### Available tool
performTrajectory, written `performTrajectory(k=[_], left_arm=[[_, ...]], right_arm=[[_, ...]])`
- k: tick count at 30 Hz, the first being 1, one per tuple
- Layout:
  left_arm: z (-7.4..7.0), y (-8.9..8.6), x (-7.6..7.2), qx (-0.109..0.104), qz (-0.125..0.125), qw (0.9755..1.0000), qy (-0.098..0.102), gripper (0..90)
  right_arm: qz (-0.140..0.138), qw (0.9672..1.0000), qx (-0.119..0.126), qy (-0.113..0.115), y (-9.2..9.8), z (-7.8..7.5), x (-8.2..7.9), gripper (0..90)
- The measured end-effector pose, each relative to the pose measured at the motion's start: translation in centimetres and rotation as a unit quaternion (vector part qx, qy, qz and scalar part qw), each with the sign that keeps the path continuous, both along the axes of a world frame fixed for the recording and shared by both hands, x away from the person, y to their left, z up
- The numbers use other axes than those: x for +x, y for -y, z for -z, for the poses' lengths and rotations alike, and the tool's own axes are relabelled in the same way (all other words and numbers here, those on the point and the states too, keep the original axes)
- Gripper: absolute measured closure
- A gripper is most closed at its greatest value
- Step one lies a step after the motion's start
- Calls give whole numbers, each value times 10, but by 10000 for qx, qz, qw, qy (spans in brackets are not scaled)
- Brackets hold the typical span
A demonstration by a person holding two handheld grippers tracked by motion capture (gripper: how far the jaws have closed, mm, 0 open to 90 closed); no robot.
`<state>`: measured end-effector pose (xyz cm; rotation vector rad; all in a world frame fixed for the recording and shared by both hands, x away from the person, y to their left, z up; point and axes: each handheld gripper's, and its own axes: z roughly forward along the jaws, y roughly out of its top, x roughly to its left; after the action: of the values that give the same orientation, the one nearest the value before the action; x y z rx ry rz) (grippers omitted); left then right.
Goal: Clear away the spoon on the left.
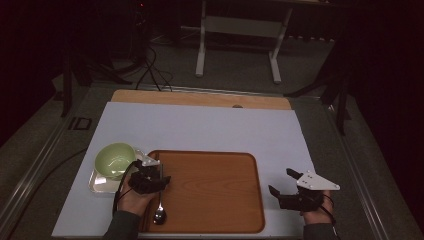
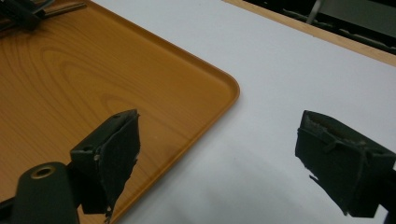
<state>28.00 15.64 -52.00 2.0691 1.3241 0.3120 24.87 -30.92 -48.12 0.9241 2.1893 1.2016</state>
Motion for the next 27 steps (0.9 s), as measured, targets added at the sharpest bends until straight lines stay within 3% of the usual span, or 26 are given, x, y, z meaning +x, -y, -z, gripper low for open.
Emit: performTrajectory(k=[10, 17, 27], left_arm=[[-6, -5, 11, 80, -146, 9997, 201, 522], [-17, -15, 7, -87, -277, 9989, 363, 514], [-28, -31, -4, -156, -366, 9975, 592, 504]], right_arm=[[-1, 10000, 14, 9, 0, 0, 0, 133], [-1, 10000, 3, -11, 0, 0, 0, 133], [3, 10000, 5, 11, 1, -1, 0, 133]])
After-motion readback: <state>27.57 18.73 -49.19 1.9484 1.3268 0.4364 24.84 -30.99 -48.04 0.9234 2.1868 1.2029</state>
